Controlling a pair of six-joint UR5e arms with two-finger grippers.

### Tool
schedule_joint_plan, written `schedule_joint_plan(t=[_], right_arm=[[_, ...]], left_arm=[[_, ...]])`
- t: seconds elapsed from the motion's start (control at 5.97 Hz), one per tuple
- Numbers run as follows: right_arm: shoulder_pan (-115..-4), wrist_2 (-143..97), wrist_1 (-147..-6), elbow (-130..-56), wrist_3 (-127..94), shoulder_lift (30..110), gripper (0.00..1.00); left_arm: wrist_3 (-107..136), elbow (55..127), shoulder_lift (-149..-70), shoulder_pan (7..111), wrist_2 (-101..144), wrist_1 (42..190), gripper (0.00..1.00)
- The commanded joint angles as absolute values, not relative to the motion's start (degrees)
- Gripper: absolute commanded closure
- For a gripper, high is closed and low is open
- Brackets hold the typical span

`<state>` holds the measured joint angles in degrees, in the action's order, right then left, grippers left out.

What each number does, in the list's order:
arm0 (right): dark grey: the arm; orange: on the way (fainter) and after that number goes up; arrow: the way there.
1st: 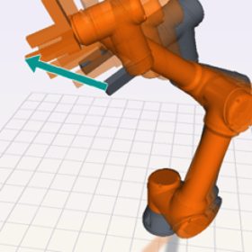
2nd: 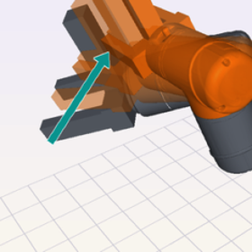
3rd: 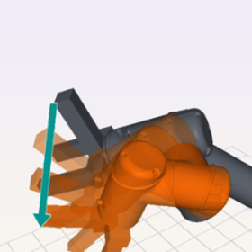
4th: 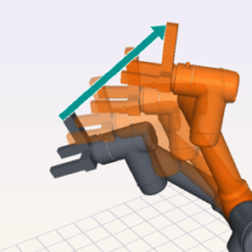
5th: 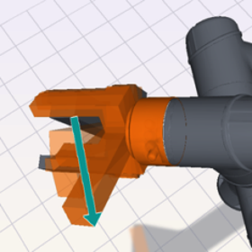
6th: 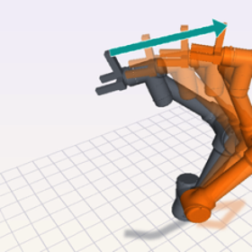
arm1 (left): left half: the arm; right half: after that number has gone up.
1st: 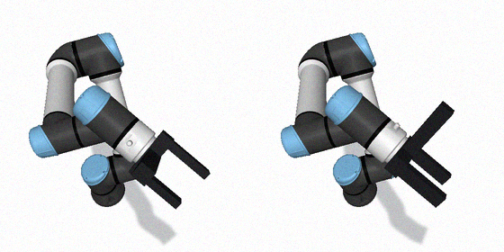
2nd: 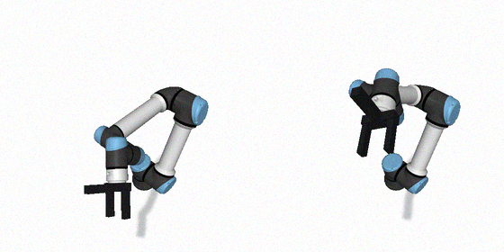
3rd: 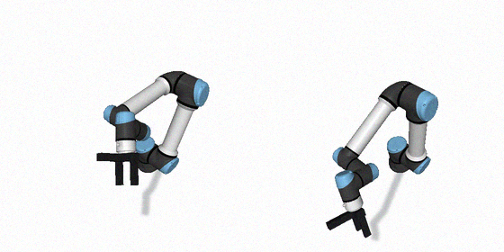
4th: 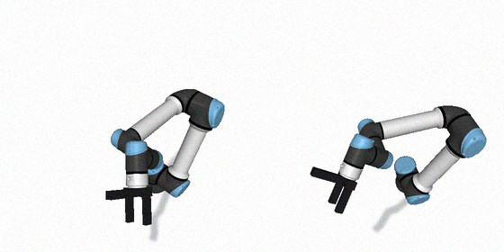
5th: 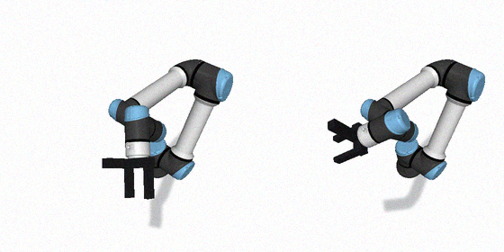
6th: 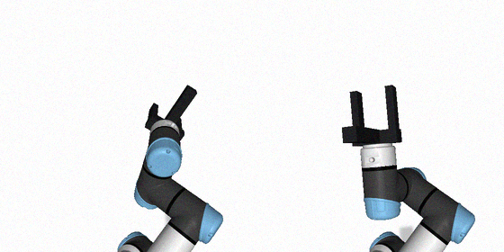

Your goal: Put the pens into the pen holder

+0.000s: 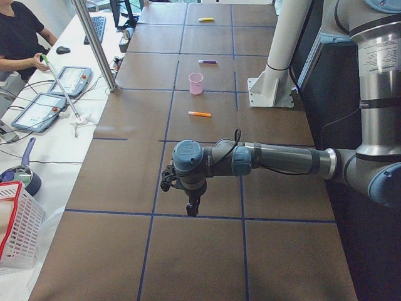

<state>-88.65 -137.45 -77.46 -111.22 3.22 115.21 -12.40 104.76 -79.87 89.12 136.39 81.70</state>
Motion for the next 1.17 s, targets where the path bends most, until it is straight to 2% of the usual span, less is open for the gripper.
schedule_joint_plan(t=[0.0,1.0], right_arm=[[-88.42,-136.94,-77.34,-111.27,3.43,115.66,0.00],[-88.33,-137.11,-78.75,-110.92,3.35,114.61,0.00]], left_arm=[[-13.35,105.20,-78.06,89.03,135.27,84.09,0.00],[-13.36,104.77,-78.31,89.12,135.97,84.37,0.00]])
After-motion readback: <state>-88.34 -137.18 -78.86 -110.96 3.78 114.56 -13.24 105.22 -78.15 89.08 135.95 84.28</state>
